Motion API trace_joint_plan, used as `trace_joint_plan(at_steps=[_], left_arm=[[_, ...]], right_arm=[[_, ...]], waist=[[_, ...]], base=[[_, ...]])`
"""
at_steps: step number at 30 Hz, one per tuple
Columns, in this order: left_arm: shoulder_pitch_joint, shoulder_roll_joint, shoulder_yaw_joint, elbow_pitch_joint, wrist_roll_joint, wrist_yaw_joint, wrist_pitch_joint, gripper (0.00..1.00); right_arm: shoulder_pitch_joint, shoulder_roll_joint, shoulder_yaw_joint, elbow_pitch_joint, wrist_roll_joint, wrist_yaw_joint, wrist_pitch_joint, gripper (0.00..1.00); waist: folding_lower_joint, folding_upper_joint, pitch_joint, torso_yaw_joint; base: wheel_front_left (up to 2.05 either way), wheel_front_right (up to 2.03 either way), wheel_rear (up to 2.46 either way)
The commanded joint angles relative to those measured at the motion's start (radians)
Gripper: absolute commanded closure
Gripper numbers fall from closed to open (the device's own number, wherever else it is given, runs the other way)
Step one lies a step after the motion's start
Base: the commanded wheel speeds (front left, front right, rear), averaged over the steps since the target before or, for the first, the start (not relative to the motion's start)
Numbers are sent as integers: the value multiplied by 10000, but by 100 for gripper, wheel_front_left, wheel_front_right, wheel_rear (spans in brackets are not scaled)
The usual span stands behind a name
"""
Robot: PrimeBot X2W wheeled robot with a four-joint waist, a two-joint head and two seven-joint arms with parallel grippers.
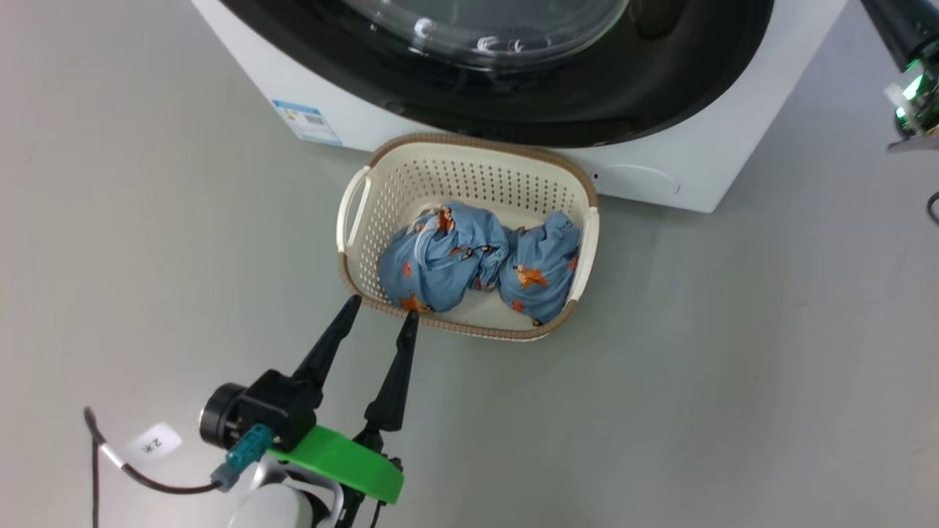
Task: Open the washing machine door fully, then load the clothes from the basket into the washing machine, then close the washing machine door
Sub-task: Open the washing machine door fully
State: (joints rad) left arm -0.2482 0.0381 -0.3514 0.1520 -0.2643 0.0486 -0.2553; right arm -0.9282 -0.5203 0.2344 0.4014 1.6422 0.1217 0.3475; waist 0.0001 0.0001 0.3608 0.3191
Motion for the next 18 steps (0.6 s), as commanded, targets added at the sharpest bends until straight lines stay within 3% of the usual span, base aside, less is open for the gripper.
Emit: trace_joint_plan(at_steps=[1,18], left_arm=[[-257,122,222,-279,-71,76,-65,0],[-849,122,-473,-583,-404,350,-65,0]], right_arm=[[-225,-135,-62,-151,144,90,167,100],[-1689,-269,-243,993,-1,90,1850,100]], waist=[[-1,-1,195,127],[-1,-1,1081,648]], base=[[0,0,0],[0,0,0]])
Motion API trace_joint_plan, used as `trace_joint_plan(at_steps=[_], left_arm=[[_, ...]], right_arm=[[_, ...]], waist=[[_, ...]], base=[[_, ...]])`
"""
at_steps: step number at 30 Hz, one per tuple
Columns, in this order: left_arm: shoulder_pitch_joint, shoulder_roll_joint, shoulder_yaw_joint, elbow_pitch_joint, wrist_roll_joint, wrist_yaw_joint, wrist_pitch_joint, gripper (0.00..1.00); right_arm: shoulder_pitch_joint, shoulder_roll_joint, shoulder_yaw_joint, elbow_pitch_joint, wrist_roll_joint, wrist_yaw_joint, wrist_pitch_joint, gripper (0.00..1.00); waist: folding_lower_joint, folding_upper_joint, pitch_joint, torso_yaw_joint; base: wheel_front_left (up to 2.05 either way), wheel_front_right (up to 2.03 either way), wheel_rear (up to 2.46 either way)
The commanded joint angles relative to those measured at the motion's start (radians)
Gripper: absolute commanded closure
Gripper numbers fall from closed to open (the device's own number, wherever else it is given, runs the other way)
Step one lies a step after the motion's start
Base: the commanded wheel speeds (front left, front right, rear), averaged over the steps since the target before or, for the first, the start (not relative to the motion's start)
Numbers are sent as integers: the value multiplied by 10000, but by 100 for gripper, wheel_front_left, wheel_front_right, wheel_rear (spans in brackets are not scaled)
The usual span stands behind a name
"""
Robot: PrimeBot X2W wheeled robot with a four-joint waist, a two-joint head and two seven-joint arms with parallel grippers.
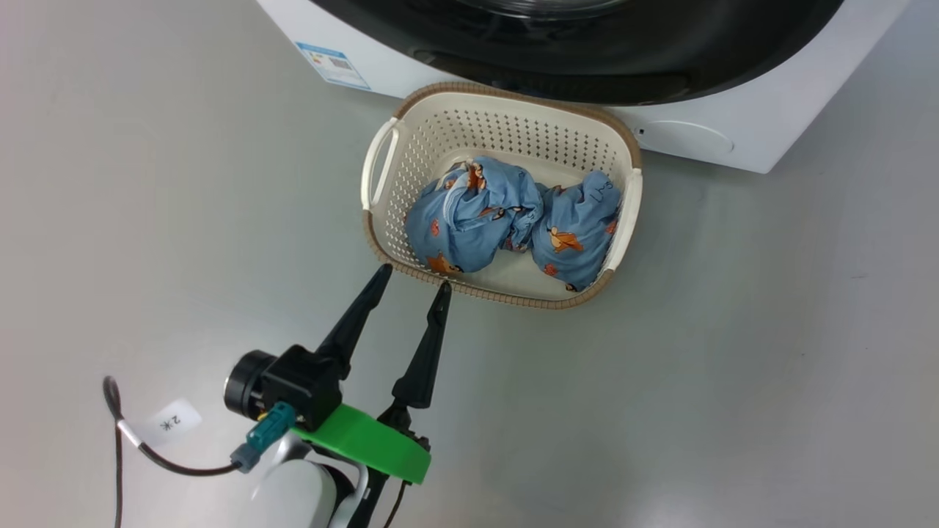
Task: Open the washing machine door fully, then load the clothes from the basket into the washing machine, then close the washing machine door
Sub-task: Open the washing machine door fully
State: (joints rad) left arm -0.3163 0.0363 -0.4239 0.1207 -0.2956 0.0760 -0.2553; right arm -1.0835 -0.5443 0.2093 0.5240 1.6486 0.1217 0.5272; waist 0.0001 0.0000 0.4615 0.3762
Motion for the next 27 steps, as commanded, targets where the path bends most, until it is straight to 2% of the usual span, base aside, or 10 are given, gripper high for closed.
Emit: trace_joint_plan(at_steps=[1,13,27], left_arm=[[-183,139,228,-281,-106,93,-65,0],[-328,139,12,-351,-224,250,-65,0],[-9,139,244,-60,-8,101,-65,0]], right_arm=[[-198,-13,29,-187,-86,90,136,100],[-277,209,261,-253,-413,90,627,100],[1577,361,1134,-1776,-944,90,767,100]], waist=[[-1,0,93,97],[-1,0,51,208],[-1,0,-976,33]], base=[[0,0,0],[0,0,0],[0,0,0]])
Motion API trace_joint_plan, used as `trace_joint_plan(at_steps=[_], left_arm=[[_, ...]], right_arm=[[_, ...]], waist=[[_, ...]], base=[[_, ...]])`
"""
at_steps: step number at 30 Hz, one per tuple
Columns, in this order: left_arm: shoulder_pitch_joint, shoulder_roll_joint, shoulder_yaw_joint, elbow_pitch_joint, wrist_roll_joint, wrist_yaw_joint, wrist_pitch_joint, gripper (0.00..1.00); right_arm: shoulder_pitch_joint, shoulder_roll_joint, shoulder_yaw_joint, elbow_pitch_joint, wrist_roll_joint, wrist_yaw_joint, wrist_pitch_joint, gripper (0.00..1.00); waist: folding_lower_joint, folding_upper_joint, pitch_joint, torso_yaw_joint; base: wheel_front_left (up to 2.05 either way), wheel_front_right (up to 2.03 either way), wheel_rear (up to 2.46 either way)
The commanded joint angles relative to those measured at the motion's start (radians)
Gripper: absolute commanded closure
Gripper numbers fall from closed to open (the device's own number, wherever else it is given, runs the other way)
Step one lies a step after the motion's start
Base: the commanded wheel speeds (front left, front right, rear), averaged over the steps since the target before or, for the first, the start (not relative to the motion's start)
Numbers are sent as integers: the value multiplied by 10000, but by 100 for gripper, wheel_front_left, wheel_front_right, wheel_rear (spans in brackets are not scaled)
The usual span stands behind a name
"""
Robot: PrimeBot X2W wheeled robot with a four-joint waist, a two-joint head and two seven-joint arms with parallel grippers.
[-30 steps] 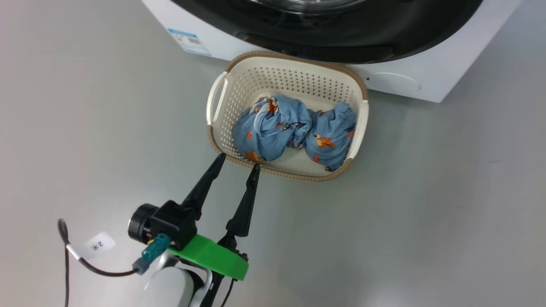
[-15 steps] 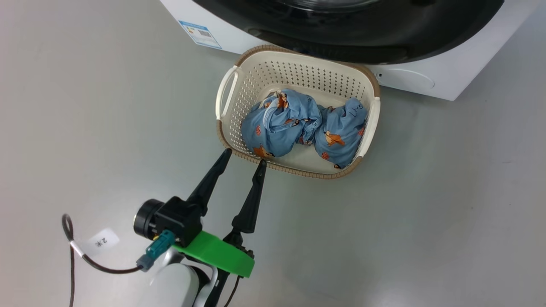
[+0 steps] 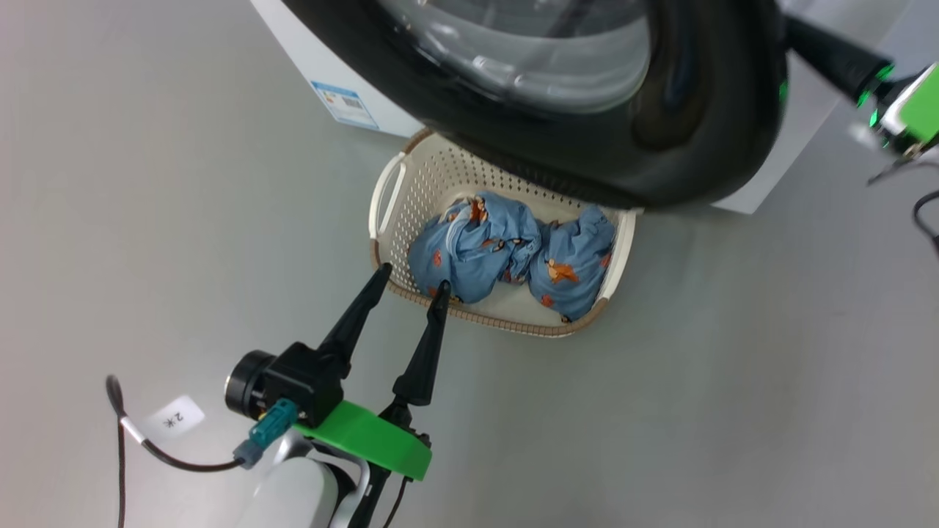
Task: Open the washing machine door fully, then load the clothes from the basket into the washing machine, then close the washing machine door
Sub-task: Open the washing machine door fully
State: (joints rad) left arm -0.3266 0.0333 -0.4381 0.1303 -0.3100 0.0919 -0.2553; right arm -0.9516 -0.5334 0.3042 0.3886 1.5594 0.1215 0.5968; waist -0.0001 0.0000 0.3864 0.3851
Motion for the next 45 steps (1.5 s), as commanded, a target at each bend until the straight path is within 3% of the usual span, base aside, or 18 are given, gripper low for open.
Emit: trace_joint_plan(at_steps=[1,15,30,42,45], left_arm=[[139,169,427,-134,163,-76,-65,0],[872,169,929,96,463,-341,-65,0],[1389,169,1508,65,698,-527,-65,0],[1581,169,1673,125,817,-614,-65,0],[1658,169,1745,215,890,-698,-65,0]], right_arm=[[406,273,244,-539,-50,92,74,100],[2165,878,1485,-1643,-95,92,137,100],[2893,1681,2829,-2617,-107,92,372,100],[3069,1817,3194,-2473,-178,92,0,100],[3286,1667,3056,-2381,-194,92,-383,33]], waist=[[1,0,-315,-73],[1,0,-1556,-215],[1,0,-2058,-100],[1,0,-2403,-160],[1,0,-2571,-251]], base=[[0,0,0],[0,0,0],[0,0,0],[0,0,0],[0,0,0]])
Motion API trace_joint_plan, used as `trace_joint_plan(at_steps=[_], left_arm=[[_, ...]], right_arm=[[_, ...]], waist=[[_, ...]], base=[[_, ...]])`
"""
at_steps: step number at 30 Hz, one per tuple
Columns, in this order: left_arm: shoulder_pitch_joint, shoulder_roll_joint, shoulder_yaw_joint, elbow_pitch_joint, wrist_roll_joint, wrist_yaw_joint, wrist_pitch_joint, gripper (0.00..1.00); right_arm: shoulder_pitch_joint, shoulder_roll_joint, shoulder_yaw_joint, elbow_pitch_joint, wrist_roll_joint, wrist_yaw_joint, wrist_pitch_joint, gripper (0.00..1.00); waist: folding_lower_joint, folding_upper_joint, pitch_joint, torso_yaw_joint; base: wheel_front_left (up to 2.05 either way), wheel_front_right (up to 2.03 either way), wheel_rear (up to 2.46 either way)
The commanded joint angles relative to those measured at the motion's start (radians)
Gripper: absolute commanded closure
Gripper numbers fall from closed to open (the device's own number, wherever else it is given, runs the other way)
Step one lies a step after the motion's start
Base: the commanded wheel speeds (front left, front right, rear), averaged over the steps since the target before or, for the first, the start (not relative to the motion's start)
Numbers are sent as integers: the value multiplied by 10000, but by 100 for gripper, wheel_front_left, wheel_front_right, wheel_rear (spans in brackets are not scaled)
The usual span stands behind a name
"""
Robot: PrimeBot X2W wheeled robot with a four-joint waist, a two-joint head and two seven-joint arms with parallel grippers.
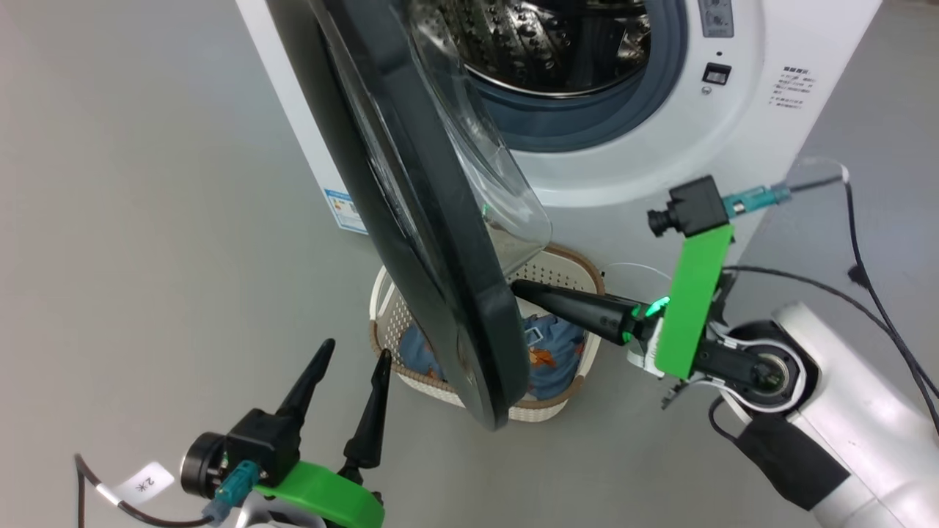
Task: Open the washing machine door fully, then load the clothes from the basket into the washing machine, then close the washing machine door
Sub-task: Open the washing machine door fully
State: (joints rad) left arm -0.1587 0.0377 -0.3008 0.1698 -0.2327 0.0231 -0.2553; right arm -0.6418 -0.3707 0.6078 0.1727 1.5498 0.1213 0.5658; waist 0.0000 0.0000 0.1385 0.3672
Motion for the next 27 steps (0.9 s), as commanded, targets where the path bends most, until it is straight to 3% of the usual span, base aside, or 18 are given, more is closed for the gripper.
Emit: trace_joint_plan(at_steps=[1,2,20,27], left_arm=[[1,125,405,-148,137,-41,-65,0],[7,125,441,-122,142,-75,-65,0],[634,125,1528,279,621,-704,-65,0],[988,125,1848,303,874,-959,-65,0]], right_arm=[[304,-14,-26,-221,-73,94,-190,26],[426,-110,-98,-224,-91,94,-351,0],[2980,-1385,-252,139,-439,94,-2852,0],[3730,-1957,-84,980,-967,94,-4065,0]], waist=[[0,0,-142,-99],[0,0,-178,-125],[0,0,-967,-1260],[0,0,-1227,-1674]], base=[[0,0,0],[0,0,0],[0,0,0],[0,0,0]])
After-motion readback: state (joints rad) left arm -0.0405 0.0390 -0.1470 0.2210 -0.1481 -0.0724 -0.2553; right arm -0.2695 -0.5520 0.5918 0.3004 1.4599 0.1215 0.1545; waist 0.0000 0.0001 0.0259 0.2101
